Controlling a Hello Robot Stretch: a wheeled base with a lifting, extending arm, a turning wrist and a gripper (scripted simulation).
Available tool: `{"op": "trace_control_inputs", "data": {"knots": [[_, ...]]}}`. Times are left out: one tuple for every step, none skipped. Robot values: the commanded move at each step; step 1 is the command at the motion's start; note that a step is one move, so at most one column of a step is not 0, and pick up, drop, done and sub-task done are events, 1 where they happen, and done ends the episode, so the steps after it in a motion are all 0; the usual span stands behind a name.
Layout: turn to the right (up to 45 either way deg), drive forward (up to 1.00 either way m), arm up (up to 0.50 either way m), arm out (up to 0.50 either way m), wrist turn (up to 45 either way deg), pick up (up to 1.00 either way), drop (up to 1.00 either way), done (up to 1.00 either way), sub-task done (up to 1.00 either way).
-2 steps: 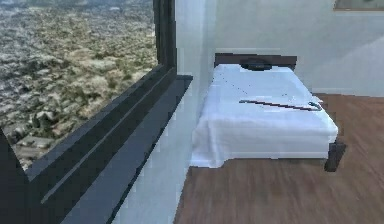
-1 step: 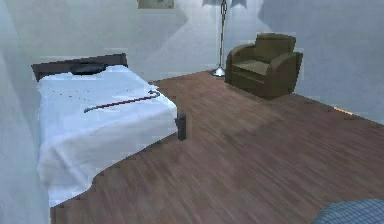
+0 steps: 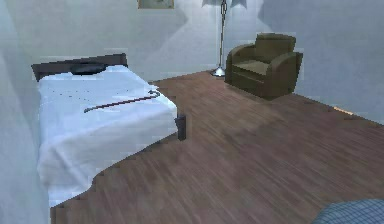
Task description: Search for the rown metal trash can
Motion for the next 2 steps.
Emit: {"op": "trace_control_inputs", "data": {"knots": [[0.0,0.55,0.0,0.0,0.0,0.0,0.0,0.0,0.0],[9.0,0.0,0.0,0.0,0.0,0.0,0.0,0.0,0.0]]}}
